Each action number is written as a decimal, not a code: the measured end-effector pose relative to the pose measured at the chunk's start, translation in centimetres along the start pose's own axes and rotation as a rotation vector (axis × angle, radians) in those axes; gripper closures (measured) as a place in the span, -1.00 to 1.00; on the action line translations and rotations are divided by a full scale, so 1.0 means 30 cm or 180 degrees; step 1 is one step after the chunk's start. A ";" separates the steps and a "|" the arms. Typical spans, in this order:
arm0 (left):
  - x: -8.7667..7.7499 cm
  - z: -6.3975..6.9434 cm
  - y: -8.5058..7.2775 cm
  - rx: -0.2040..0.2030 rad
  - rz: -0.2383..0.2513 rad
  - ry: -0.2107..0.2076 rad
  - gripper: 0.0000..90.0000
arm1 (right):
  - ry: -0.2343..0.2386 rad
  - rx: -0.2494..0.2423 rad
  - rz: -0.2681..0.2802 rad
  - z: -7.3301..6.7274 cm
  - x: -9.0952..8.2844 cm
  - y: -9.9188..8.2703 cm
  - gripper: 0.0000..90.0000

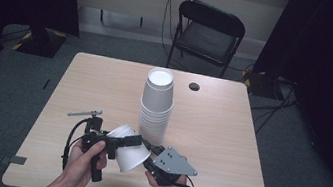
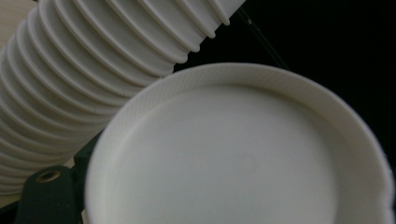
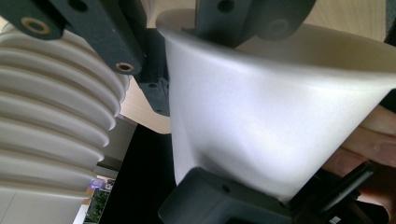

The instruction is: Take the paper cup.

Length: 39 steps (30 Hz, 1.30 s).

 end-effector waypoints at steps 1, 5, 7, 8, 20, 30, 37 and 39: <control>-0.009 0.002 0.012 0.0035 0.0059 0.0011 -0.65 | 0.0029 0.0018 -0.0016 0.001 -0.003 -0.004 0.88; -0.030 0.000 0.033 0.0182 0.0164 0.0111 -0.65 | 0.0045 0.0018 -0.0067 0.001 -0.013 -0.008 0.88; -0.035 -0.002 0.034 0.0243 0.0154 0.0132 -0.65 | 0.0058 0.0043 -0.0065 0.002 -0.018 -0.009 0.88; -0.036 -0.001 0.035 0.0290 0.0150 0.0129 -0.65 | 0.0076 0.0062 -0.0080 0.003 -0.020 -0.011 0.88; -0.053 -0.019 0.033 0.0872 0.0122 0.0394 -0.65 | 0.0217 0.0265 -0.0368 0.038 -0.049 -0.076 0.88; -0.067 -0.059 0.021 0.1452 0.0055 0.0935 -0.65 | 0.0265 0.0463 -0.0680 0.105 -0.057 -0.118 0.88; -0.069 -0.086 -0.006 0.1596 -0.0109 0.1095 -0.63 | 0.0380 0.0621 -0.0905 0.121 -0.067 -0.143 0.88; -0.068 -0.090 -0.017 0.1643 -0.0142 0.1094 -0.62 | 0.0426 0.0624 -0.1012 0.123 -0.067 -0.155 0.88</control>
Point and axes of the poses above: each handheld gripper's, and its own axes: x roughly forward along the jaws, y roughly out of its top, z roughly to its right, the point moved 10 cm from there along x, roughly forward along the jaws, and after that the axes turned 8 degrees about -z, right-handed, at the moved point
